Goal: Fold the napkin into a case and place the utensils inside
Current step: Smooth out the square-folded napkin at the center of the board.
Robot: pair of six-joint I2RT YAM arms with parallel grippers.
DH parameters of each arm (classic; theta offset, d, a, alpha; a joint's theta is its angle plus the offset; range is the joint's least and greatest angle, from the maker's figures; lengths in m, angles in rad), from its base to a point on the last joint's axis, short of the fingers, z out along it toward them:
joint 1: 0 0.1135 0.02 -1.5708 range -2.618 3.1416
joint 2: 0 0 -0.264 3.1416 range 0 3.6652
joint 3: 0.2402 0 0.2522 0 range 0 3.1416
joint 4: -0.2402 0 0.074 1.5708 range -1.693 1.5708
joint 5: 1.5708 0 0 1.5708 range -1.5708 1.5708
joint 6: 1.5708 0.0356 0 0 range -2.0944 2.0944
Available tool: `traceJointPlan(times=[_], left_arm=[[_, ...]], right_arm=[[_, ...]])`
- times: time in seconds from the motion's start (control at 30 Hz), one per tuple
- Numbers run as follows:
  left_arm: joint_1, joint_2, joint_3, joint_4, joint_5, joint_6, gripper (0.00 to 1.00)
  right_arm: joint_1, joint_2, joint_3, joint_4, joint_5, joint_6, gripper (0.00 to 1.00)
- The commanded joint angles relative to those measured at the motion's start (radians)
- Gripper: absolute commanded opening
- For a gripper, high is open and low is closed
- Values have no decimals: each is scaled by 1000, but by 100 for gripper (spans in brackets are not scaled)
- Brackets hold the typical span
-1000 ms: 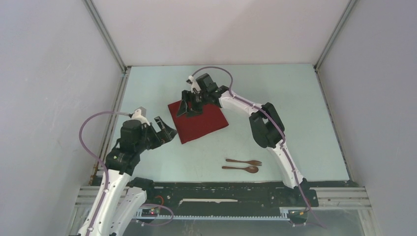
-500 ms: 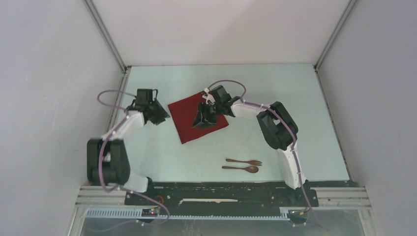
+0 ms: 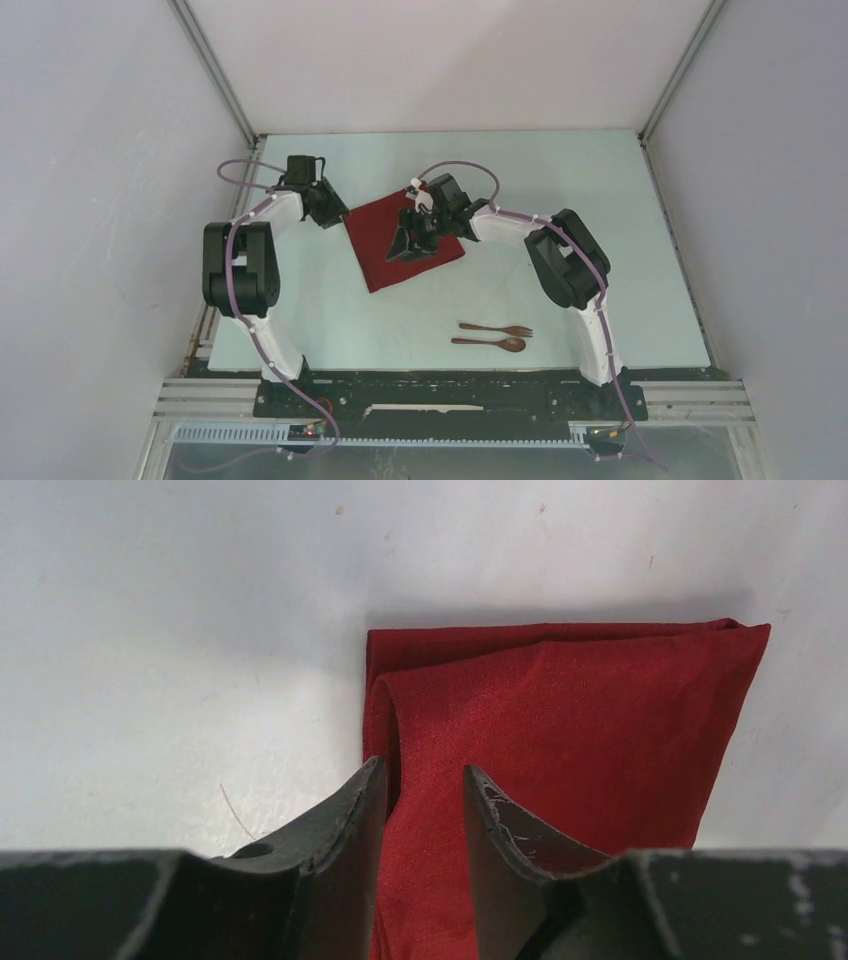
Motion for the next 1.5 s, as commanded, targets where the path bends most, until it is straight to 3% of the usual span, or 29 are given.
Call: traceJointPlan(times=[0.0, 0.33, 0.5, 1.07, 1.47], left_arm=[[1, 34, 55, 24, 43, 43, 40], [30, 96, 105, 22, 61, 44, 26], [48, 115, 123, 15, 61, 54, 24], [63, 134, 98, 58, 137, 21, 35], [63, 116, 110, 47, 114, 43, 18]], right_arm=[[20, -38, 41, 27, -17, -24, 65], [60, 4, 105, 2, -13, -24, 65], [78, 22, 133, -10, -20, -24, 65], [110, 73, 146, -34, -18, -19, 63], [122, 80, 158, -70, 2, -42, 61]])
